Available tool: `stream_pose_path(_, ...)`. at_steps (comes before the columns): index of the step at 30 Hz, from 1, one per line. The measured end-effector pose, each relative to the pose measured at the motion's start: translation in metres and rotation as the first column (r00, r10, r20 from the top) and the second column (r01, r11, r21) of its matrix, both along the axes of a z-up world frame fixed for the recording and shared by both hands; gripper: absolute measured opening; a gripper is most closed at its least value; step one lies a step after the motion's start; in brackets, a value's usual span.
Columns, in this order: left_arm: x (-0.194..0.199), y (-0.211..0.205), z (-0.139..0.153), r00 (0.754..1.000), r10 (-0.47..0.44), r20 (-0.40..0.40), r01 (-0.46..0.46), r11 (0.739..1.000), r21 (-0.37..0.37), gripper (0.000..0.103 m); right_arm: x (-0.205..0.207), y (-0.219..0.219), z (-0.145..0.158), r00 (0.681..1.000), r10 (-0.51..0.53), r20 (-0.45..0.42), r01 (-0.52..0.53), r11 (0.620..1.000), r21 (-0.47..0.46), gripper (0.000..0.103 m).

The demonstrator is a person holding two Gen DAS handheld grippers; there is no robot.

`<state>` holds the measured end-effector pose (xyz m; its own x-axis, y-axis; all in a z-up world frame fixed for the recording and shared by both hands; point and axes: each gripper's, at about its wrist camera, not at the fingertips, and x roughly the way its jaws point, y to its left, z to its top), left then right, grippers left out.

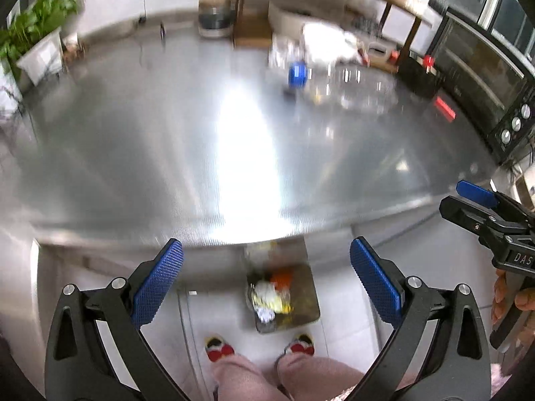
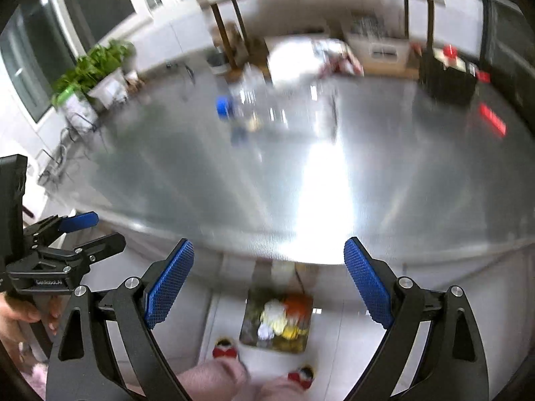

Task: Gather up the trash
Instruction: 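Move both grippers back over the counter toward the plastic bottle, then grasp the clear plastic bottle with the right gripper while the left grasps a clear plastic bag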

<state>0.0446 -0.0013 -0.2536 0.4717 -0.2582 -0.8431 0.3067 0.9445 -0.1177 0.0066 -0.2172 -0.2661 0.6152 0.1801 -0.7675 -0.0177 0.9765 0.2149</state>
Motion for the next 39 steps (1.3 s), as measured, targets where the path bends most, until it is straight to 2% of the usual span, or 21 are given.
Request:
stream_pose_path(3,0.016,0.001,0.021,1.000,0.010,0.027,-0.010,1.000,-0.019,0.095,0.021,-0.007,0.017,0.998,0.015,0.061,-0.012,0.999,-0.041,0.092)
stream_pose_path(7,0.044,0.002,0.040,0.997,0.031,0.064,-0.031,1.000,-0.003,0.095,0.054,-0.010,0.028,0.994,0.048,0.094,-0.040,0.996,-0.080,0.092)
stream_pose_path(11,0.076,-0.002,0.051,0.995,0.034,0.092,-0.033,0.999,-0.014,0.094,0.085,-0.011,0.033,0.991,0.086,0.104,-0.075,0.991,-0.110,0.092)
stream_pose_path(17,0.129,-0.020,0.059,0.994,0.033,0.108,-0.033,0.999,-0.001,0.094,0.129,-0.013,0.023,0.987,0.138,0.084,-0.124,0.980,-0.153,0.092)
stream_pose_path(19,0.148,-0.028,0.057,0.995,0.030,0.100,-0.031,0.999,0.006,0.094,0.140,-0.015,0.019,0.983,0.164,0.085,-0.151,0.979,-0.139,0.092)
stream_pose_path(25,0.202,-0.051,0.044,0.998,0.021,0.061,-0.022,1.000,0.020,0.094,0.167,-0.011,0.010,0.965,0.253,0.075,-0.236,0.955,-0.178,0.092)
stream_pose_path(30,0.231,-0.066,0.031,0.999,0.021,0.033,-0.022,0.999,0.032,0.094,0.187,-0.009,0.001,0.951,0.304,0.048,-0.296,0.946,-0.130,0.092)
stream_pose_path(35,0.259,-0.088,0.008,1.000,0.010,-0.019,-0.009,0.999,0.054,0.094,0.188,0.002,-0.016,0.935,0.355,-0.009,-0.354,0.928,-0.117,0.092)
stream_pose_path(38,0.271,-0.100,-0.003,0.999,-0.012,-0.037,0.014,0.998,0.060,0.093,0.183,0.004,-0.024,0.929,0.368,-0.041,-0.370,0.923,-0.108,0.090)
stream_pose_path(39,0.276,-0.105,-0.007,0.999,-0.025,-0.047,0.027,0.998,0.061,0.091,0.182,0.005,-0.027,0.928,0.369,-0.048,-0.372,0.922,-0.107,0.086)
